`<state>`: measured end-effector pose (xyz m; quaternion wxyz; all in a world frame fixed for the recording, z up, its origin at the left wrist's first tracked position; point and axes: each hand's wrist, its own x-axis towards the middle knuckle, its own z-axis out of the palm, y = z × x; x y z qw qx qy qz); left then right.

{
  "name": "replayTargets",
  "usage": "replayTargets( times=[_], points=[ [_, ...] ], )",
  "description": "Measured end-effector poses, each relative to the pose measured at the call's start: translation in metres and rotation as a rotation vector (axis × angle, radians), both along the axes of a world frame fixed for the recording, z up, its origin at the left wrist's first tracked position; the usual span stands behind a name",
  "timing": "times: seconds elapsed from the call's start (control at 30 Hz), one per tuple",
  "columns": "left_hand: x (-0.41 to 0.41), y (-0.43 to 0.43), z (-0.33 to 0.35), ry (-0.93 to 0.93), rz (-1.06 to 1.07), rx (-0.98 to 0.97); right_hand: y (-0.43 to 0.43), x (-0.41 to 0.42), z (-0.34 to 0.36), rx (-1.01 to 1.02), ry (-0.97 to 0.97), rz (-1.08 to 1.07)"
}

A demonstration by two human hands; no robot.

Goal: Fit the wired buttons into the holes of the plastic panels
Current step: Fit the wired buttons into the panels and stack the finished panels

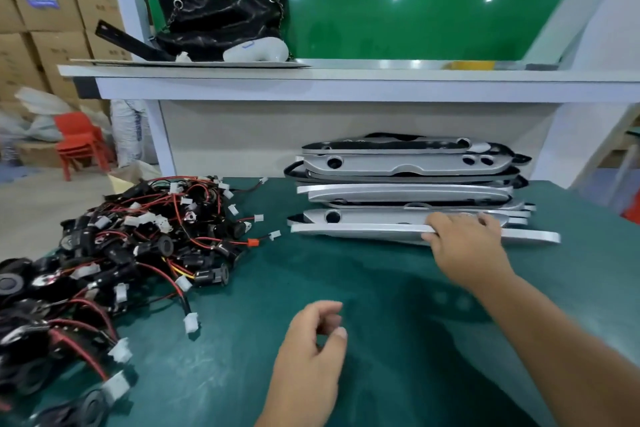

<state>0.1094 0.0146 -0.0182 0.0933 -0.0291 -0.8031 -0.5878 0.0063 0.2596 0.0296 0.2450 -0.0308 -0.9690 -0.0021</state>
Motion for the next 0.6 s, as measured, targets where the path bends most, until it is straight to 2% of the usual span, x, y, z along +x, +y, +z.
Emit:
replayTargets(
  times=[0.07,0.1,0.2,0.27,0.33,0.43,0.6],
  points=[
    [-0.003,-0.002,0.000,0.048,0.115,0.059,-0.004,0.032,0.010,0.042,0.070,0.040],
    [-0.005,-0.002,0.000,0.055,0.175,0.077,-0.004,0.049,0.013,0.031,0.034,0.061],
    [-0.006,-0.007,0.005,0.015,0.281,0.205,0.003,0.098,0.020,-0.318,-0.314,0.159],
    [-0.007,-0.011,0.009,-0.038,0.223,0.343,0.003,0.123,0.019,-0.512,-0.460,0.223],
    [-0.006,-0.012,0.009,-0.077,0.088,0.404,-0.001,0.140,0.013,-0.545,-0.494,0.238],
    [-0.002,-0.012,0.011,-0.092,0.019,0.472,-0.008,0.156,0.001,-0.411,-0.434,0.226],
    [0.001,-0.026,0.022,-0.056,0.168,0.519,-0.012,0.173,-0.025,-0.063,-0.299,0.164]
  ],
)
